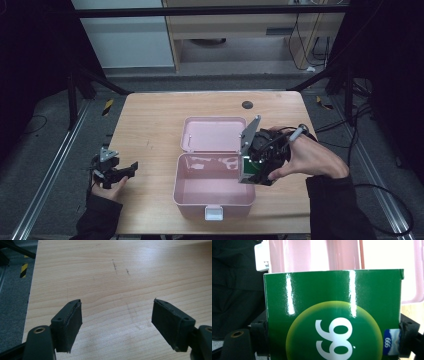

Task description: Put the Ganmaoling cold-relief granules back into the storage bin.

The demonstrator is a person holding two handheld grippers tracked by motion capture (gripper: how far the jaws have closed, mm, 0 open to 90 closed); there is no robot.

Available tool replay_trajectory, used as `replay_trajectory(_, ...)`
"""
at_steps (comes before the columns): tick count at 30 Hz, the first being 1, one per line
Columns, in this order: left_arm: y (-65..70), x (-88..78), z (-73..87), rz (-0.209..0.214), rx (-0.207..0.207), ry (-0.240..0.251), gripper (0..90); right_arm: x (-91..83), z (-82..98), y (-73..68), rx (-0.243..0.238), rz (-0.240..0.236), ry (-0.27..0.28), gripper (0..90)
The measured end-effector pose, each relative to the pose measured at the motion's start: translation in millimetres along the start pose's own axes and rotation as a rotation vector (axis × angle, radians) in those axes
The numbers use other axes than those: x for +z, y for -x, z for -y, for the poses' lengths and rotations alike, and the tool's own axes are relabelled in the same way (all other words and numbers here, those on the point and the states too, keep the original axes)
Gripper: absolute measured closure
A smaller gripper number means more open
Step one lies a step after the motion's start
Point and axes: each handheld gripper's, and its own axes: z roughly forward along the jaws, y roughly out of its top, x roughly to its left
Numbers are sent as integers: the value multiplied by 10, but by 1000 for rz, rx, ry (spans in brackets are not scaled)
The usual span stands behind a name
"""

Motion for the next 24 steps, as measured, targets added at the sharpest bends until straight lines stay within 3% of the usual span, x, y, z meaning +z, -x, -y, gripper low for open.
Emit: replay_trajectory(24, -9, -6, -1, -1, 0, 4, 238, 303, -236, 43, -24, -12, 9, 157)
